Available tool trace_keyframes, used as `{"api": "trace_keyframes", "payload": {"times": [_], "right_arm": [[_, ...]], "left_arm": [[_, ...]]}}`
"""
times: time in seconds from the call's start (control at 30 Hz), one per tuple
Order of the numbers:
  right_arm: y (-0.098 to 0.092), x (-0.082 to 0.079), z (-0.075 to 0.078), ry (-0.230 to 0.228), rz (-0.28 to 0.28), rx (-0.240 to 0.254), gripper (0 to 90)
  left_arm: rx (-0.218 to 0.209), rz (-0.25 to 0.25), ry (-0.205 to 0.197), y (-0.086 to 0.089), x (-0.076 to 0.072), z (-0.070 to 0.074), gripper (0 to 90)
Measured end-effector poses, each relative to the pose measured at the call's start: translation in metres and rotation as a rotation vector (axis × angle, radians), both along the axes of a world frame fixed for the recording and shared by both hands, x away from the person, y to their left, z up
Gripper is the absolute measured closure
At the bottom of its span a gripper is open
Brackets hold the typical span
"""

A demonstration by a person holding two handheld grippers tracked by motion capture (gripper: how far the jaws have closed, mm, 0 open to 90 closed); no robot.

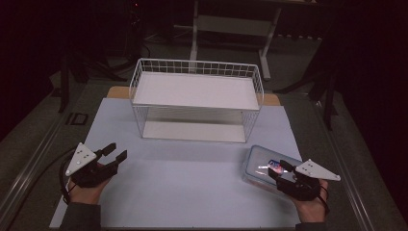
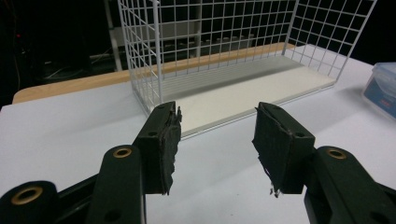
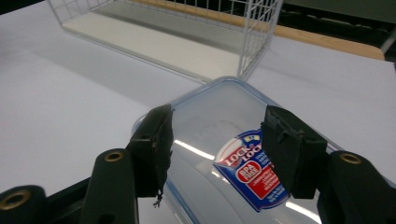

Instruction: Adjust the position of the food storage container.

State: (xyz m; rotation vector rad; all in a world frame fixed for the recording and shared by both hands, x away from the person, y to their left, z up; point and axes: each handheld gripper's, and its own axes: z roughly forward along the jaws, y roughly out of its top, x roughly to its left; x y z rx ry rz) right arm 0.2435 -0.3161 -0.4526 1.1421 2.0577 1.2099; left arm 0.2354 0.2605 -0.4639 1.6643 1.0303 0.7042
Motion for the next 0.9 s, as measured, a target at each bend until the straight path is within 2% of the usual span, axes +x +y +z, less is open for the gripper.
{"api": "trace_keyframes", "payload": {"times": [0.13, 0.33, 0.43, 0.63, 0.73, 0.9], "right_arm": [[-0.003, 0.001, 0.0, 0.002, -0.019, 0.002, 42.8], [-0.015, 0.006, -0.001, 0.016, -0.082, 0.008, 43.1], [-0.024, 0.008, -0.001, 0.02, -0.109, 0.018, 50.2], [-0.041, 0.009, -0.002, 0.016, -0.181, 0.026, 70.2], [-0.049, 0.009, -0.003, 0.033, -0.22, 0.026, 80.1], [-0.062, 0.01, -0.008, 0.06, -0.304, 0.03, 88.7]], "left_arm": [[0.015, 0.001, 0.005, -0.002, 0.002, -0.002, 49.3], [0.04, -0.006, 0.007, -0.005, 0.003, -0.003, 49.3], [0.04, -0.002, 0.008, -0.005, 0.003, -0.004, 49.4], [0.044, -0.007, 0.021, -0.005, 0.005, -0.005, 49.2], [0.05, -0.013, 0.022, -0.006, 0.005, -0.005, 49.1], [0.056, -0.015, 0.029, -0.007, 0.006, -0.006, 48.9]]}}
